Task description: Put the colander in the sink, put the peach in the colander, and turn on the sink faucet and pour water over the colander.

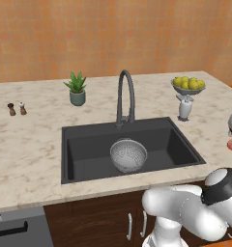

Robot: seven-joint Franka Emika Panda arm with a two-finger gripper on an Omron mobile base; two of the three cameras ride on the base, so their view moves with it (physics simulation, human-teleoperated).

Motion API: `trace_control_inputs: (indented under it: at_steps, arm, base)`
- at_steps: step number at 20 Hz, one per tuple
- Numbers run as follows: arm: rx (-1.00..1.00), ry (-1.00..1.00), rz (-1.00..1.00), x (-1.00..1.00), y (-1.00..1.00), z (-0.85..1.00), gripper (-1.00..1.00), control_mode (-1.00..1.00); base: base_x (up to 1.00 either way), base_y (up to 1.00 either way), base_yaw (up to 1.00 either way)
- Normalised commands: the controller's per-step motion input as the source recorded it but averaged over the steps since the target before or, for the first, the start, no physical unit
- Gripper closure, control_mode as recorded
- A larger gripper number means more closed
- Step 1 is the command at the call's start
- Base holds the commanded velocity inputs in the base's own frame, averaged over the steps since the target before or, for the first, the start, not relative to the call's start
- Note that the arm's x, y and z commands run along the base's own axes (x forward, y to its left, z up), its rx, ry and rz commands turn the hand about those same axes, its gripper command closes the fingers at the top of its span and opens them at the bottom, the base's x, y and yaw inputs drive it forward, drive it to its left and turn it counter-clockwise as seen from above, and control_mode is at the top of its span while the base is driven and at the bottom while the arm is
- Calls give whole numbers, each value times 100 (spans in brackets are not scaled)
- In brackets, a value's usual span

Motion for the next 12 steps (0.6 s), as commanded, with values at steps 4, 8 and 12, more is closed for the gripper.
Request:
trace_control_inputs:
  at_steps: [4,8,12]
  arm:
    - [8,0,-11,70,-19,-29,-100,-100]
    - [6,5,-15,51,-45,-44,-100,-100]
    - [1,3,-31,26,-27,-37,-100,-100]
  base:
    - [0,0,0]
    - [0,0,0]
    - [0,0,0]
